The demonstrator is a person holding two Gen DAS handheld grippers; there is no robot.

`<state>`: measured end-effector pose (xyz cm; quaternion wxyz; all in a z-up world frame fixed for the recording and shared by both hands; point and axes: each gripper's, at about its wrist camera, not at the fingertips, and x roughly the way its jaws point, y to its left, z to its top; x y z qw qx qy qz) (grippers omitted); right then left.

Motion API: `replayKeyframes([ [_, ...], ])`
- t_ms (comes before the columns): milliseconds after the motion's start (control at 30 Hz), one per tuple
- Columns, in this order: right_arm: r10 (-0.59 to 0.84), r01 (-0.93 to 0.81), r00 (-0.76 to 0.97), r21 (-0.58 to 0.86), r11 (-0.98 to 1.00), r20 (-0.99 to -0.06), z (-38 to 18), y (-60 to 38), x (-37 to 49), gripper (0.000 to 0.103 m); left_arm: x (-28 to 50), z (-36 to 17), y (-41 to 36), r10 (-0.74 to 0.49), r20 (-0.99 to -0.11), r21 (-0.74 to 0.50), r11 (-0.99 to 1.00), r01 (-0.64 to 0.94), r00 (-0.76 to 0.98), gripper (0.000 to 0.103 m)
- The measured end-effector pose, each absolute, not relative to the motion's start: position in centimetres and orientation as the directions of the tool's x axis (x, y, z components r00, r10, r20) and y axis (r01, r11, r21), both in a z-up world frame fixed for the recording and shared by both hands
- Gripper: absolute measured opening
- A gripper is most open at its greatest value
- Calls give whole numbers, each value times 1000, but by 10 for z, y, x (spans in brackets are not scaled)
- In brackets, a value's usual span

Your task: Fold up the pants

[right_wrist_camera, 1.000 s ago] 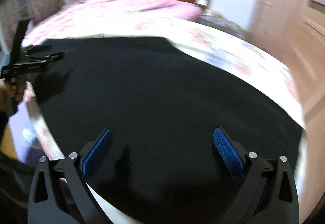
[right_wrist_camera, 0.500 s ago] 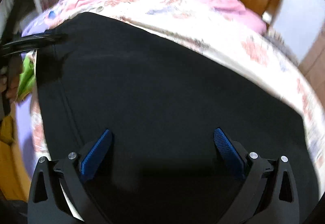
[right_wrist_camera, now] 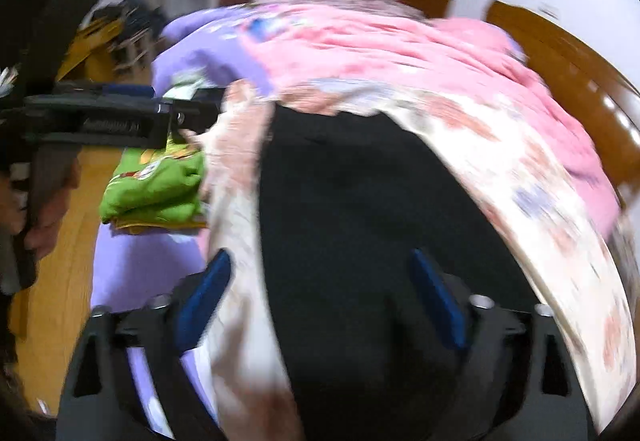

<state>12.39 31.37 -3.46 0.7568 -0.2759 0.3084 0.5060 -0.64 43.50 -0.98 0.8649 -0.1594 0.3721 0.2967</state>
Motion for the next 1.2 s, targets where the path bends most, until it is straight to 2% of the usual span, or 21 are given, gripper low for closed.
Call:
replayKeyframes([
  [67,579,-941,287,-110,321,-764,-45,335,128,77,-20,-12,439,400,-751,-44,763,-644,526,101],
  [133,561,-944,274,-108,311,-781,-53,353,132,69,-38,-13,444,392,-754,-70,749,-659,526,101],
  [333,528,-932,329,-179,315,-783,-65,374,135,68,-57,-36,460,335,-785,-146,717,-681,521,101],
  [500,515,-927,363,-242,287,-777,-72,393,128,67,-45,-45,452,257,-790,-209,742,-637,557,101],
  [567,530,-927,368,-254,278,-764,-72,395,127,49,-41,-43,449,245,-787,-222,745,-629,567,101],
  [633,582,-933,338,-183,309,-739,-63,385,135,29,-40,-42,448,225,-783,-247,744,-621,580,101],
  [700,643,-936,302,-91,340,-704,-51,370,146,25,-40,-39,449,189,-765,-302,739,-602,616,101],
  [800,720,-932,261,25,360,-643,-39,348,158,23,-36,-33,453,129,-734,-390,724,-569,667,101],
  [900,757,-924,242,94,371,-606,-33,337,164,23,-20,-27,458,-9,-652,-546,700,-461,758,101],
  [1067,766,-924,247,95,371,-593,-34,336,161,23,45,-30,456,-234,-561,-687,666,-290,794,101],
  [1200,773,-925,248,93,368,-584,-33,334,159,23,96,-50,455,-333,-552,-749,601,-279,764,101],
])
